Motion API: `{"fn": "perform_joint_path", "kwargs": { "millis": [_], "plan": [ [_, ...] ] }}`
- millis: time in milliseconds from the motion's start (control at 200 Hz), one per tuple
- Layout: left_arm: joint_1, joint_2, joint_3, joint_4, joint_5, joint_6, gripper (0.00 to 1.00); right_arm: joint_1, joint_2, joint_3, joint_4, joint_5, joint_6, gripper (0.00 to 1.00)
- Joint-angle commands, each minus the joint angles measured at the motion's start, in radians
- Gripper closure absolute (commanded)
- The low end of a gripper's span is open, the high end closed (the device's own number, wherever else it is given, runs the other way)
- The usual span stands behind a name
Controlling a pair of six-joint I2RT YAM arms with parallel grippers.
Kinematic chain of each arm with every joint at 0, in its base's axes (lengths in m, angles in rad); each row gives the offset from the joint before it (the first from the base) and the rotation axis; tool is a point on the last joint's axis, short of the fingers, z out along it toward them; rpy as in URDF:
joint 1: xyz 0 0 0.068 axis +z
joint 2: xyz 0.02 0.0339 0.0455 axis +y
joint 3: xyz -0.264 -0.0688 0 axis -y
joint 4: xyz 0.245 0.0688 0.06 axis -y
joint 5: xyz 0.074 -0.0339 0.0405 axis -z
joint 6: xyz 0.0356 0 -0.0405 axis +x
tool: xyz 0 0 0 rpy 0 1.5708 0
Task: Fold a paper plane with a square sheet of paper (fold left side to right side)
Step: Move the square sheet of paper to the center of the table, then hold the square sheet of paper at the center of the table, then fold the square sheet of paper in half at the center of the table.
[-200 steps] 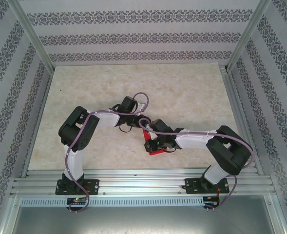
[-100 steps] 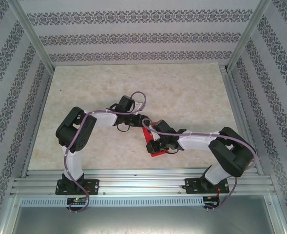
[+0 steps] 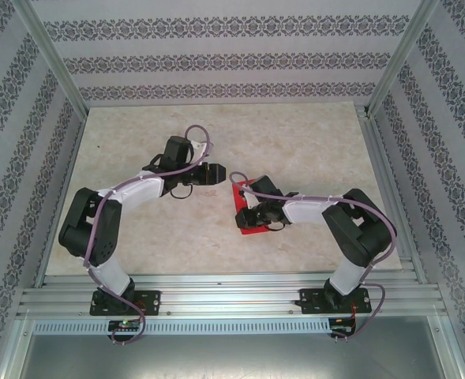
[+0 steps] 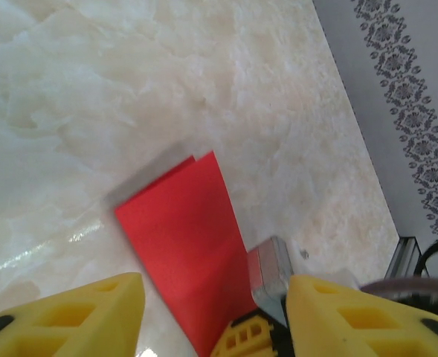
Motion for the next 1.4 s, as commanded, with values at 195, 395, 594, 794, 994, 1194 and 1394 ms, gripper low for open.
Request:
{"fn": "perform_joint_path", "kwargs": {
  "millis": [195, 395, 594, 794, 994, 1194, 1394],
  "plan": [
    [-0.059, 0.25, 0.117, 0.101, 0.102, -0.072, 0.54, -0.033, 0.054, 0.037, -0.05, 0.021, -0.074, 0.89],
    [-0.083, 0.376, 0.229, 0.097, 0.091, -0.087, 0.55, -0.033, 0.058, 0.025, -0.046, 0.021, -0.07, 0.89],
    [-0.094, 0.442, 0.27, 0.095, 0.087, -0.094, 0.56, -0.033, 0.058, 0.022, -0.047, 0.026, -0.074, 0.89],
    [-0.1, 0.487, 0.286, 0.063, 0.043, -0.084, 0.6, -0.033, 0.059, 0.018, -0.046, 0.025, -0.072, 0.89],
    [-0.112, 0.522, 0.302, -0.094, -0.086, -0.002, 0.61, -0.03, 0.019, 0.012, -0.078, 0.031, -0.08, 0.89],
    [-0.12, 0.572, 0.358, -0.265, -0.198, 0.048, 0.62, -0.016, -0.009, -0.026, -0.054, 0.018, -0.062, 0.89],
    [-0.124, 0.594, 0.382, -0.34, -0.25, 0.05, 0.64, -0.005, -0.037, -0.085, -0.013, 0.002, -0.025, 0.89]
  ]
}}
